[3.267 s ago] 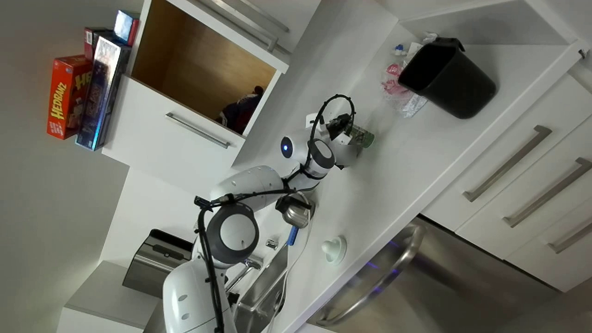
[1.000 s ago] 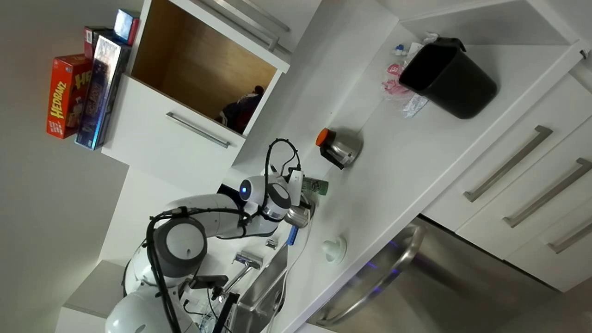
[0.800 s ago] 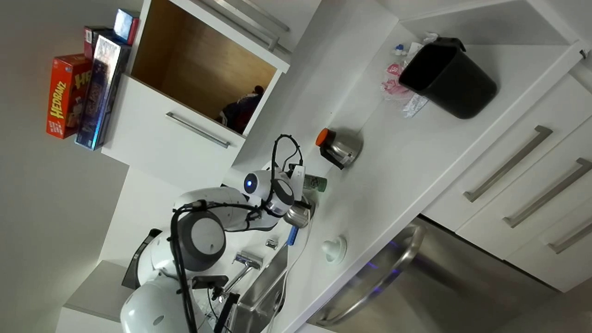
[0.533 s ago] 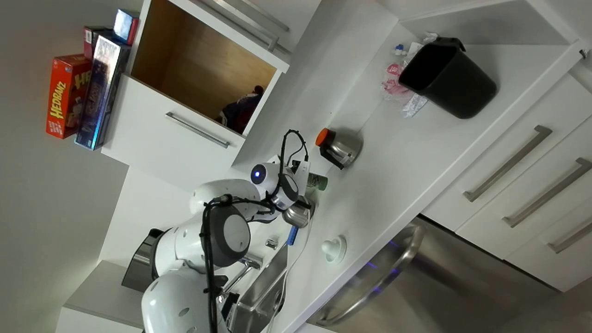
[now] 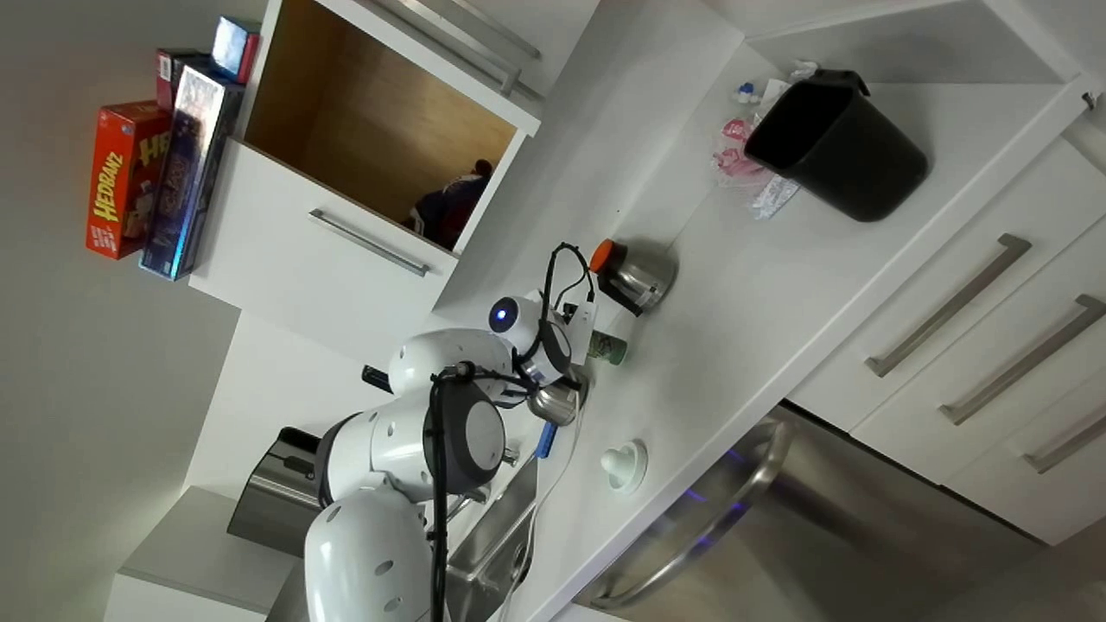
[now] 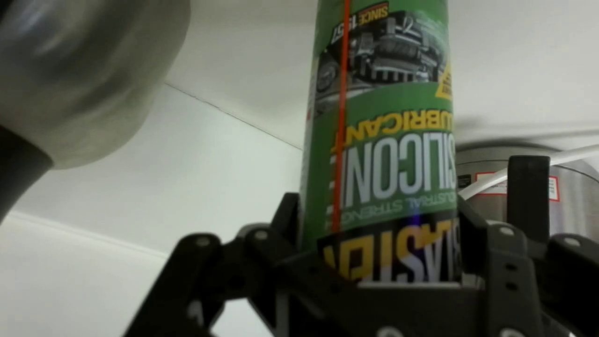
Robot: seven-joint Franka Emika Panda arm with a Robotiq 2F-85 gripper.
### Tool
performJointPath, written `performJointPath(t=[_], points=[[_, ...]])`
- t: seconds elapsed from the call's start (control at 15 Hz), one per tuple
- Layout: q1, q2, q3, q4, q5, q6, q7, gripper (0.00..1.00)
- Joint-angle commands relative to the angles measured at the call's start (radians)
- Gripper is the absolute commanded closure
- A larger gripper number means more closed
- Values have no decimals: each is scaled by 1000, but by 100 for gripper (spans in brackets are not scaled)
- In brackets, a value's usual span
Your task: Pick up the bottle and move it to the left.
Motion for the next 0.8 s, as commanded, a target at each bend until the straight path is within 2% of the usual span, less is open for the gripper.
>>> performJointPath(t=[0.0,0.07,0.13,0.2,0.27,0.53,0.6,0.67,0.73], points=[[26,11,-3,55,30,-54,-66,50],[33,10,-9,58,33,-58,-71,45],[40,8,-15,61,36,-59,-78,6],[45,6,-21,64,38,-59,-79,5],[53,-1,-29,64,38,-54,-76,0],[83,-61,-70,52,49,-31,-31,0],[96,-94,-94,40,64,-33,6,0],[139,-143,-163,30,79,-24,68,0],[162,-176,-199,20,98,-35,114,0]])
